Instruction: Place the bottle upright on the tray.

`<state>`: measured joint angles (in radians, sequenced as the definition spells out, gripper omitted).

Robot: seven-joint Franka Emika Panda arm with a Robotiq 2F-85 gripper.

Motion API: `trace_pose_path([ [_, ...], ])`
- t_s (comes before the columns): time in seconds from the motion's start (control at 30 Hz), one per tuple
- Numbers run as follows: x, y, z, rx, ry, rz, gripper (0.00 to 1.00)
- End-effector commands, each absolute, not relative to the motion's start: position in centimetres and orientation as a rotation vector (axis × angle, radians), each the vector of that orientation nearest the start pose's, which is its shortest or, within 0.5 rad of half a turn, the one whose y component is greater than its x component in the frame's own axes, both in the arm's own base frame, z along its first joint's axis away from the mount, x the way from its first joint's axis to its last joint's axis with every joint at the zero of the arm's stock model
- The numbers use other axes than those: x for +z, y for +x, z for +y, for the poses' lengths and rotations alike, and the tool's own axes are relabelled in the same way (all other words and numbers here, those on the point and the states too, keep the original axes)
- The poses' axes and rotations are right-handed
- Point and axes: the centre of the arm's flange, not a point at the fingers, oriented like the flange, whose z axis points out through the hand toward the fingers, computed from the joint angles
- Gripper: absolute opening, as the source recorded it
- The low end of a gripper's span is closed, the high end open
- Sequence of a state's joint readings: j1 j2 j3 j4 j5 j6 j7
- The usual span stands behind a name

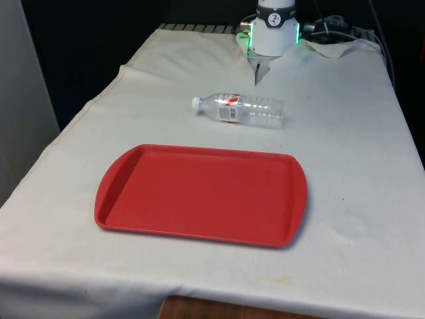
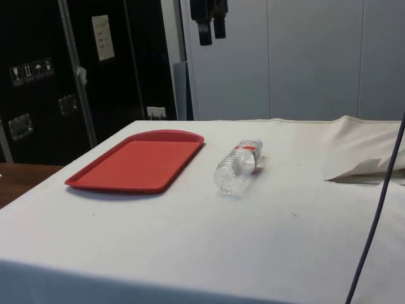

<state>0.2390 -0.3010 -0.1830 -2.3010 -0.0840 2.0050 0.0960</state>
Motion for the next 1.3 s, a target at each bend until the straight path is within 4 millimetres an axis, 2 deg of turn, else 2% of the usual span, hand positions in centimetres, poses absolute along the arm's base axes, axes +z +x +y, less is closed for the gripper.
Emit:
trace_pose_path([
  [0.0, 46.5, 45.4, 1.7, -0.028, -3.168, 0.007, 1.00],
  [0.2, 45.8, 44.9, 1.6, -0.012, -3.158, 0.016, 1.00],
  [0.53, 43.0, 44.0, 1.0, -0.036, -3.155, 0.084, 1.00],
  [0.57, 43.2, 44.0, 1.1, -0.021, -3.153, 0.068, 1.00],
  [0.87, 40.1, 43.3, 0.6, -0.034, -3.150, 0.134, 1.00],
  [0.9, 40.5, 43.3, 0.7, -0.022, -3.149, 0.123, 1.00],
  [1.1, 38.2, 43.0, 0.6, -0.021, -3.146, 0.167, 1.00],
  [1.27, 37.7, 42.9, 0.5, -0.004, -3.148, 0.176, 1.00],
])
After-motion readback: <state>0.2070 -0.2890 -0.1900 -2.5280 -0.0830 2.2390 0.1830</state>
